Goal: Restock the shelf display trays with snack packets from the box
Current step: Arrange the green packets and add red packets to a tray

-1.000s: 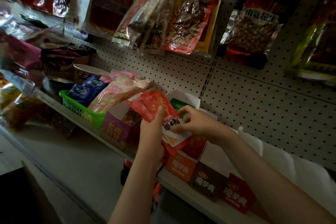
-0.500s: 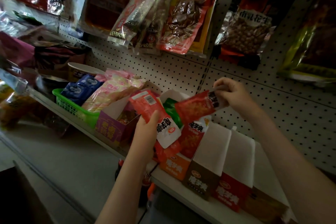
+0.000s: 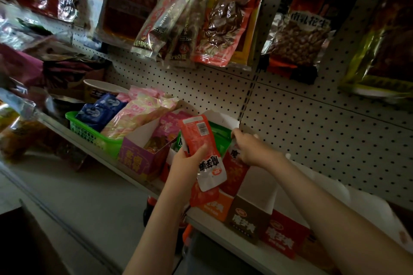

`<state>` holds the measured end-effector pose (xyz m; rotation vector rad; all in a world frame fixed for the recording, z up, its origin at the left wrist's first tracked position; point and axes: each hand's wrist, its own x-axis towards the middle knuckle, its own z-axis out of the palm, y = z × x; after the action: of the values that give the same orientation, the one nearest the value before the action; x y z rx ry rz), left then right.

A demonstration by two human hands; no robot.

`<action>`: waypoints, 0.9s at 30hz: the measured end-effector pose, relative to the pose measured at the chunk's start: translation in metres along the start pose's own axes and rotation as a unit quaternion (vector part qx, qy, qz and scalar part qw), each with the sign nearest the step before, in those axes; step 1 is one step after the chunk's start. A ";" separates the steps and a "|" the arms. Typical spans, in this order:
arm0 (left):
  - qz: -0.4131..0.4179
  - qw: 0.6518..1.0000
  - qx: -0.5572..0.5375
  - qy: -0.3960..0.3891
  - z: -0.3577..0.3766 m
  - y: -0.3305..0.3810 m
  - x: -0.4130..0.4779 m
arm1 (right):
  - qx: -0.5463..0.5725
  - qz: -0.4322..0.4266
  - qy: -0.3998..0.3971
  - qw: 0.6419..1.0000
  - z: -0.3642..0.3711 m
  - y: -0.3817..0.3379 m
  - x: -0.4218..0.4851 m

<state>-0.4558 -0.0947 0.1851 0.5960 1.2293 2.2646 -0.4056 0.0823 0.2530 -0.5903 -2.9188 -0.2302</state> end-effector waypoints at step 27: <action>-0.023 0.992 0.017 0.123 -0.011 0.018 0.001 | 0.377 -0.045 0.170 0.909 -0.039 0.002 -0.039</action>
<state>-0.4668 -0.1096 0.1951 0.3033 1.3851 2.3334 -0.3642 0.0628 0.2846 -0.2455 -2.4092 0.6894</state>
